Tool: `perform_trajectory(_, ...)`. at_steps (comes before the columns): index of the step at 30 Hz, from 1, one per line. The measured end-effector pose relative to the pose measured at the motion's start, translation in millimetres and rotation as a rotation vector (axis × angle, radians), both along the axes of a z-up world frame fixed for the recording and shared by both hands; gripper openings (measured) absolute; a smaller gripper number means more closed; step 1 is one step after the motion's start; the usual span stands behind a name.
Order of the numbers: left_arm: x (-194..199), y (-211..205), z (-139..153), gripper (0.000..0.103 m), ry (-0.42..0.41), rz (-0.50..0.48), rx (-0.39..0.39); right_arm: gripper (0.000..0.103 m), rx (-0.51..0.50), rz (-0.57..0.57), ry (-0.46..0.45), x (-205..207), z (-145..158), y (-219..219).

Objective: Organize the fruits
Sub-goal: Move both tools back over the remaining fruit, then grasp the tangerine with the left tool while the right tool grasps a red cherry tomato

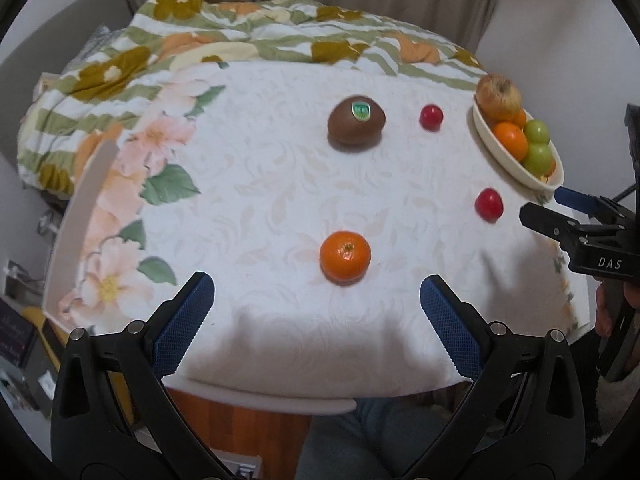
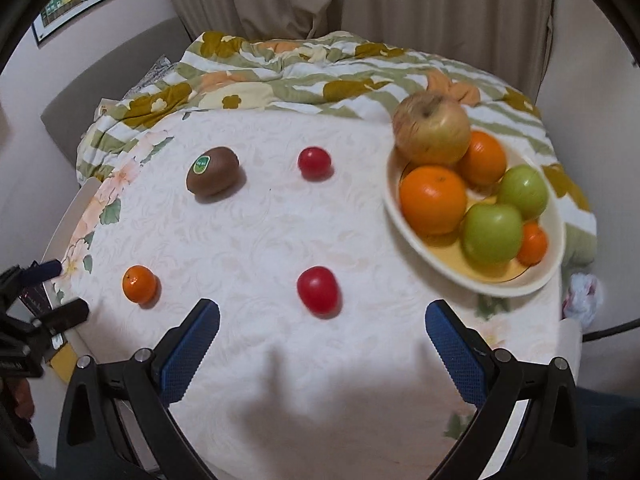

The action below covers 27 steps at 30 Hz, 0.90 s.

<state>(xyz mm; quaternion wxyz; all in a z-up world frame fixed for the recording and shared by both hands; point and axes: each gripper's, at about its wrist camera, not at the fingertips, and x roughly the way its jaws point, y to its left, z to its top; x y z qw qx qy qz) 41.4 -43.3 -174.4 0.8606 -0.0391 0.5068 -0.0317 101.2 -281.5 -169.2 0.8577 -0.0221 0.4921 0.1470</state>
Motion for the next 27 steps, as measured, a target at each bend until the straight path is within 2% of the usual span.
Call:
perform_trajectory(2,2,-3,-8,0.103,-0.002,-0.007,0.000,0.102,-0.002,-0.003,0.004,1,-6,3)
perform_trajectory(3,3,-5,-13,0.095,0.002,-0.011,0.008,0.102,-0.007,-0.002,0.006,1,-9,4)
perform_trajectory(5,6,-11,-22,0.088,0.009,-0.023,0.020,0.099,-0.017,0.004,0.009,3,-13,6)
perform_trajectory(10,9,-20,-35,0.087,0.003,-0.035,0.029,0.091,-0.023,0.024,0.030,8,-26,10)
perform_trajectory(12,11,-23,-37,0.078,-0.005,-0.039,0.044,0.088,-0.026,0.034,0.040,11,-30,12)
perform_trajectory(15,16,-26,-41,0.075,-0.007,-0.044,0.053,0.086,-0.037,0.048,0.043,13,-33,15)
perform_trajectory(18,21,-28,-45,0.064,-0.003,-0.050,0.062,0.077,-0.058,0.066,0.043,15,-36,18)
perform_trajectory(19,22,-28,-46,0.063,0.000,-0.050,0.059,0.073,-0.061,0.073,0.047,16,-37,19)
perform_trajectory(23,25,-32,-50,0.051,0.007,-0.063,0.050,0.067,-0.068,0.076,0.054,17,-40,19)
perform_trajectory(25,25,-33,-53,0.050,0.011,-0.066,0.060,0.062,-0.065,0.078,0.058,18,-41,18)
perform_trajectory(27,25,-33,-53,0.045,0.010,-0.061,0.067,0.060,-0.064,0.079,0.061,20,-41,18)
